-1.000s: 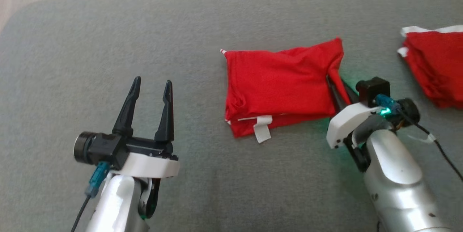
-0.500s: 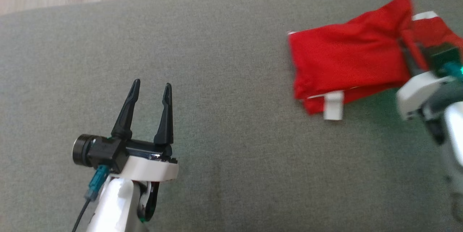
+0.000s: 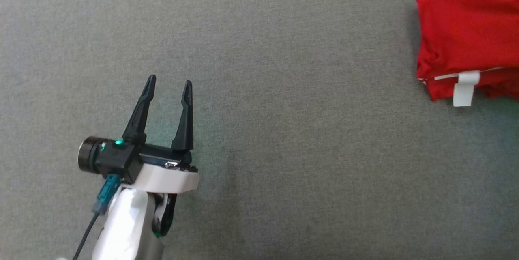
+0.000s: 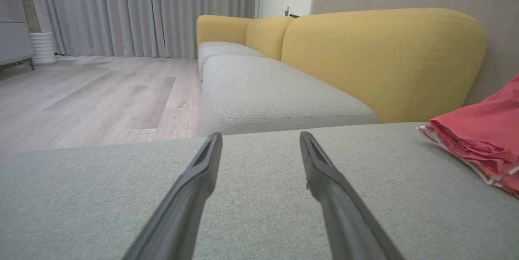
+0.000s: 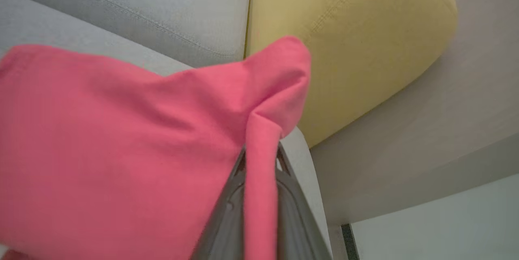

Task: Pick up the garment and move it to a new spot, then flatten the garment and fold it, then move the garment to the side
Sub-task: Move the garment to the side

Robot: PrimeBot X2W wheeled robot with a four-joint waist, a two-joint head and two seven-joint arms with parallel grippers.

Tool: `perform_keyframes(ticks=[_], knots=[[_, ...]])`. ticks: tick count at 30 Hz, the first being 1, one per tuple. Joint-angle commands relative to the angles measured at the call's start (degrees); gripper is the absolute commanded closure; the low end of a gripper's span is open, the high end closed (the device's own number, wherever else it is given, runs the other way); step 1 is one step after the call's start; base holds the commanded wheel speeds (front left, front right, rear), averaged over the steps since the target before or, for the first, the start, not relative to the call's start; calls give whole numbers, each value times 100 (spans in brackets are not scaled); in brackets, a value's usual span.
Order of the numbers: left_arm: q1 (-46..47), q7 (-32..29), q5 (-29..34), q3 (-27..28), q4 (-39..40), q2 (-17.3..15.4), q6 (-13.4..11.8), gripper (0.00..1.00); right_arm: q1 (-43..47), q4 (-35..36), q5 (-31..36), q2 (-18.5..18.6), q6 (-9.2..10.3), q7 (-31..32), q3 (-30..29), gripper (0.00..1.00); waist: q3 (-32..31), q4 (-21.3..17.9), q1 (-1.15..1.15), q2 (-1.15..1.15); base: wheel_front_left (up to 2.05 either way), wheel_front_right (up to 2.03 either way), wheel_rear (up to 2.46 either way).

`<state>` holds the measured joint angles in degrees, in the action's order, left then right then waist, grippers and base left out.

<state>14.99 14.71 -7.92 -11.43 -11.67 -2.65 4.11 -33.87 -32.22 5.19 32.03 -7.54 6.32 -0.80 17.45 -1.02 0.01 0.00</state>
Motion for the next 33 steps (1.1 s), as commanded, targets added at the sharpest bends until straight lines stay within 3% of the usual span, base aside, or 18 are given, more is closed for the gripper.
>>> perform_keyframes(ticks=[1, 8, 9, 10, 18, 24, 33], knots=[[149, 29, 23, 161, 154, -23, 22, 0, -153, 107, 35, 226, 5, -15, -27, 100, 35, 22, -1, 0, 0, 0, 0], [229, 29, 39, 180, 162, -22, 32, 0, -332, -181, 237, 198, 5, -29, -319, 100, 161, 55, -1, 0, 0, 0, 0], [237, 29, 42, 188, 158, -22, 33, 0, -346, -197, 283, 180, 5, -34, -360, 25, 167, 58, -1, 0, 0, 0, 0], [243, 29, 44, 196, 153, -22, 35, 0, -360, -215, 314, 149, 5, -34, -430, 0, 168, 58, -1, 0, 0, 0, 0], [216, 29, -5, 308, 93, -22, -9, 0, -310, 122, 565, -364, 5, -179, -804, 0, -113, -17, -1, 0, 0, 0, 0], [134, 29, -25, 360, 155, -22, -53, 0, -159, 492, 417, -858, 5, -426, -650, 0, -475, -86, -1, 0, 0, 0, 0], [-173, 29, -111, 406, 280, -22, -233, 0, 529, 1479, -286, -2106, 5, -717, -130, 0, -1078, -64, -1, 0, 0, 0, 0]])
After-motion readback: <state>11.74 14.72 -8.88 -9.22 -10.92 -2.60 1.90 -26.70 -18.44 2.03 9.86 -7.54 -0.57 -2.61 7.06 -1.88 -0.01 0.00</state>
